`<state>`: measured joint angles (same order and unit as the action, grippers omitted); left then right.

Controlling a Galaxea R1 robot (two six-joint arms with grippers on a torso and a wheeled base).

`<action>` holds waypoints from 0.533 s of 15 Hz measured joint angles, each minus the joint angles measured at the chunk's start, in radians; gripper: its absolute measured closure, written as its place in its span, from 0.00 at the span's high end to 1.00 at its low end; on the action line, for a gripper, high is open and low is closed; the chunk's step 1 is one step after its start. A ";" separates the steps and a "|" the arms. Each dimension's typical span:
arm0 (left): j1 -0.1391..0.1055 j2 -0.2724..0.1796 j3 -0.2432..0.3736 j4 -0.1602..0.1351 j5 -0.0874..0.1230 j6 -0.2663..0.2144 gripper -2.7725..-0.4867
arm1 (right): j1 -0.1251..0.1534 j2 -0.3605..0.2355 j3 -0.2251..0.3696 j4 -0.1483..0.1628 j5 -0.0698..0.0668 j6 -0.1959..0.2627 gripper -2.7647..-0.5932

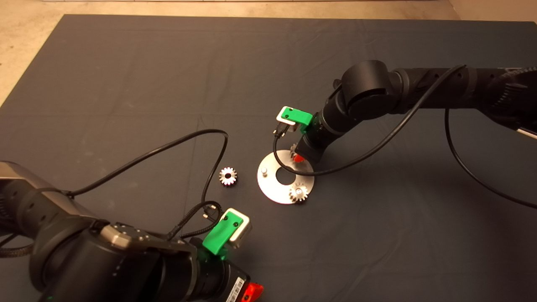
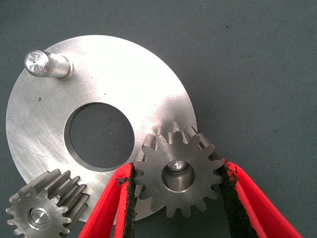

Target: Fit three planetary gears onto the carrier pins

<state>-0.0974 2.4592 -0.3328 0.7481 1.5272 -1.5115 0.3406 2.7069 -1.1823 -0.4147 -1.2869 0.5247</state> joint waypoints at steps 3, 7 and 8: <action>0.000 -0.003 0.000 0.000 0.000 0.000 0.88 | 0.000 0.001 0.000 0.000 0.000 0.000 0.19; 0.000 -0.010 0.000 0.000 0.000 0.000 0.88 | -0.014 0.003 0.000 -0.009 -0.014 0.000 0.20; 0.000 -0.010 0.000 0.000 0.000 0.000 0.88 | -0.017 0.003 0.000 -0.010 -0.015 0.000 0.20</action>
<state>-0.0973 2.4487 -0.3328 0.7482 1.5268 -1.5115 0.3240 2.7102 -1.1823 -0.4251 -1.3023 0.5244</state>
